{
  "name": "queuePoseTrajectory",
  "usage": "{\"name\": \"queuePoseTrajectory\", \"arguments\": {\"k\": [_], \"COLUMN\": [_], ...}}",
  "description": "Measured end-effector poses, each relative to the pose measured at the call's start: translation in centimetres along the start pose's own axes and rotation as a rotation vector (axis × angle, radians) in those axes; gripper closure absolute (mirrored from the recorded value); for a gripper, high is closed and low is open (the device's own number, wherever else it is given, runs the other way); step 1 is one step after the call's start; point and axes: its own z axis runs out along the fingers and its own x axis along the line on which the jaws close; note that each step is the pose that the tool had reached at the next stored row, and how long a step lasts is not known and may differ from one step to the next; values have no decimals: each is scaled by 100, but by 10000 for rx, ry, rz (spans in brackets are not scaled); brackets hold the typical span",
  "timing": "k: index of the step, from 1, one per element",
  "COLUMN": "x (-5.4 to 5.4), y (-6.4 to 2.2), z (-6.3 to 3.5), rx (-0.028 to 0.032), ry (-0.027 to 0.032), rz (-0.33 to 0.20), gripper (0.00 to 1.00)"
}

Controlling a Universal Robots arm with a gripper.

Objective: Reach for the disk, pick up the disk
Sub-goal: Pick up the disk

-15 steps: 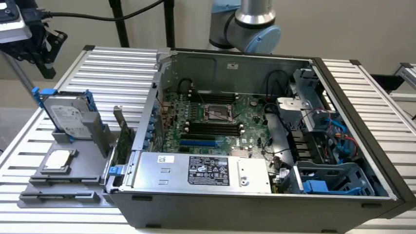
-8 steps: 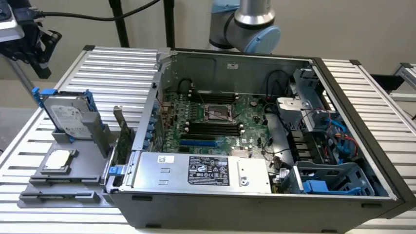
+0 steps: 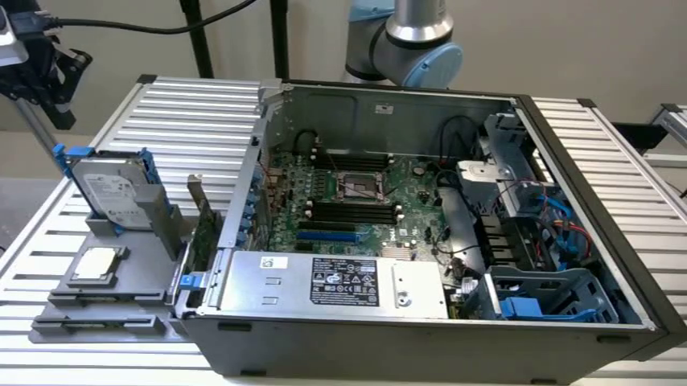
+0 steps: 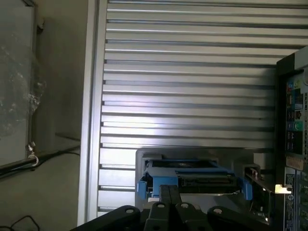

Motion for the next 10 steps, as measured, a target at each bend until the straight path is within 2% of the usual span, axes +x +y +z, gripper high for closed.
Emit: {"name": "queuePoseTrajectory", "arguments": {"k": [10], "x": [1], "y": [0], "z": [0], "rx": [-3], "ry": [68], "rz": [-1798], "gripper": [89]}}
